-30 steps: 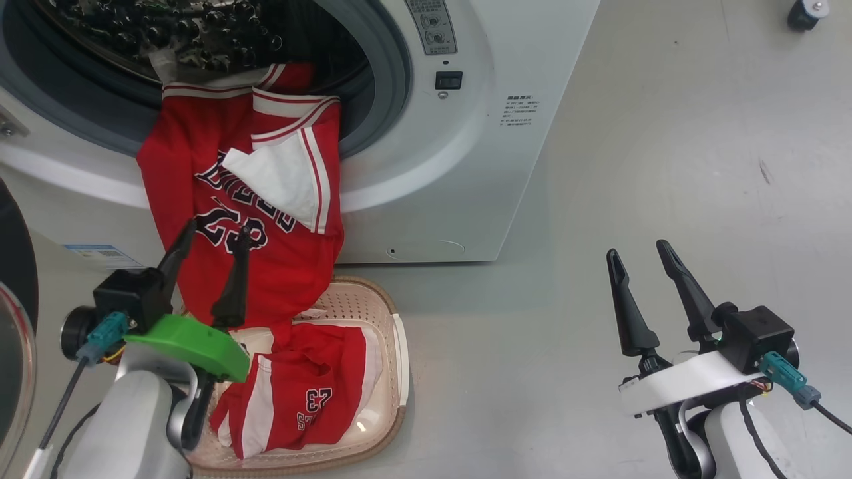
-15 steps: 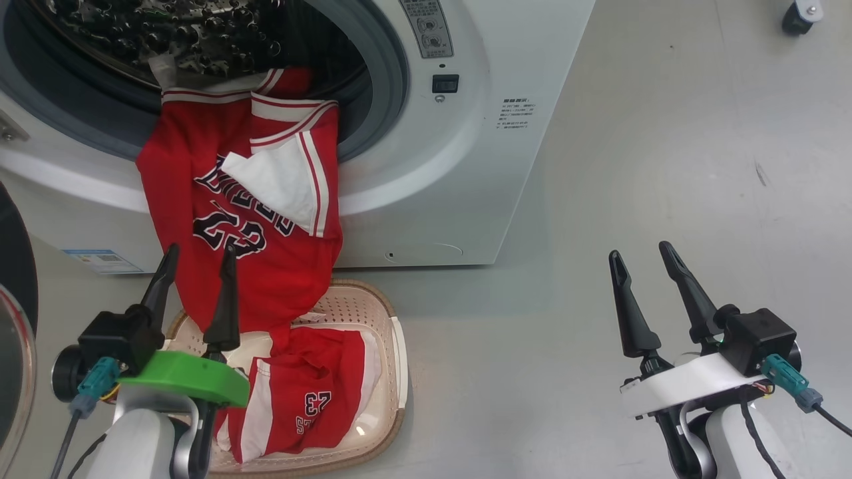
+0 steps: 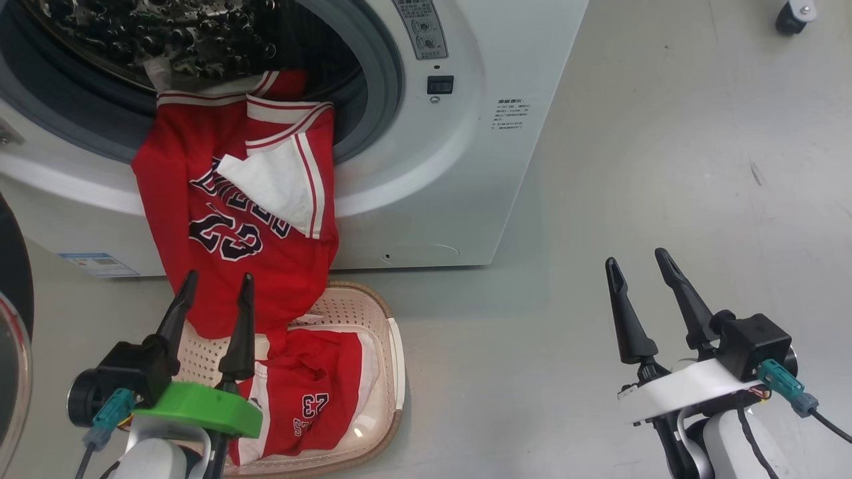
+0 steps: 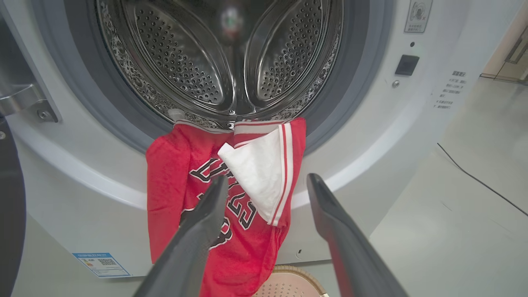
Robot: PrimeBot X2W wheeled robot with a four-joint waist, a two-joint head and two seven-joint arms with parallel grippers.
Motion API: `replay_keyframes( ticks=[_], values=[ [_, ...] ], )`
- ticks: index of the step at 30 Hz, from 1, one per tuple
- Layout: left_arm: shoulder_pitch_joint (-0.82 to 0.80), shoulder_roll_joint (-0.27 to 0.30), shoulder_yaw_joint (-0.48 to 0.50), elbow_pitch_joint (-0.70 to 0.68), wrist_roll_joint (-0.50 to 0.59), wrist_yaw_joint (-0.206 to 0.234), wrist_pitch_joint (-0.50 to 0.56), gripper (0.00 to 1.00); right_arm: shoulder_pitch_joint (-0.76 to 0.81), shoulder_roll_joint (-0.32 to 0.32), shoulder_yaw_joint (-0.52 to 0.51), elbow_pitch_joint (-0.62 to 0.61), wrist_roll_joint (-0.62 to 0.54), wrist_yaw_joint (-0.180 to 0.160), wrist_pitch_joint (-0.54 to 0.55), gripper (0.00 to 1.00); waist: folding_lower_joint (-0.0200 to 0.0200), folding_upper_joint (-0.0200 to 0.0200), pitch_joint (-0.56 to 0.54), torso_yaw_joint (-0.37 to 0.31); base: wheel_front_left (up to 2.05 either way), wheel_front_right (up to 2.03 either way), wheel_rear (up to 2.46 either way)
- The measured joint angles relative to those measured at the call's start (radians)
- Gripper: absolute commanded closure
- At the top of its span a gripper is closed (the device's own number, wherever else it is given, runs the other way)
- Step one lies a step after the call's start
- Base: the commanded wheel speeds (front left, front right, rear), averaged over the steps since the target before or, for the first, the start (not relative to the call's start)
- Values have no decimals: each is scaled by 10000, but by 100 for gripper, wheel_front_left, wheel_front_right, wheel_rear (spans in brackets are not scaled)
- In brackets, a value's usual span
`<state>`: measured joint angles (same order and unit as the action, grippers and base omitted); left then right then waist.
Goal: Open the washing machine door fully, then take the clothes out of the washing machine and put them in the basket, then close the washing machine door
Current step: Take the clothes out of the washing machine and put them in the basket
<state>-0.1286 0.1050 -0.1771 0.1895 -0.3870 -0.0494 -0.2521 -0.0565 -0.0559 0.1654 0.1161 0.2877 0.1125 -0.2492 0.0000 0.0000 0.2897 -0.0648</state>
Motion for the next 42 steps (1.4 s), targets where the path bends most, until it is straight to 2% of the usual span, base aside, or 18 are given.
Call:
replay_keyframes(
  ticks=[20,34,42],
  values=[
    [548,-61,82,-299,117,-88,0,0,37,4,42,96,-2,8,0,0,0,0,-139,-63,0,0,0],
    [664,-157,163,-148,-104,-184,38,0,27,35,215,15,-2,10,0,0,0,0,351,-325,0,0,0],
    [52,226,458,105,-272,-265,635,0,-69,67,353,-58,0,12,0,0,0,0,805,-624,0,0,0]
  ],
)
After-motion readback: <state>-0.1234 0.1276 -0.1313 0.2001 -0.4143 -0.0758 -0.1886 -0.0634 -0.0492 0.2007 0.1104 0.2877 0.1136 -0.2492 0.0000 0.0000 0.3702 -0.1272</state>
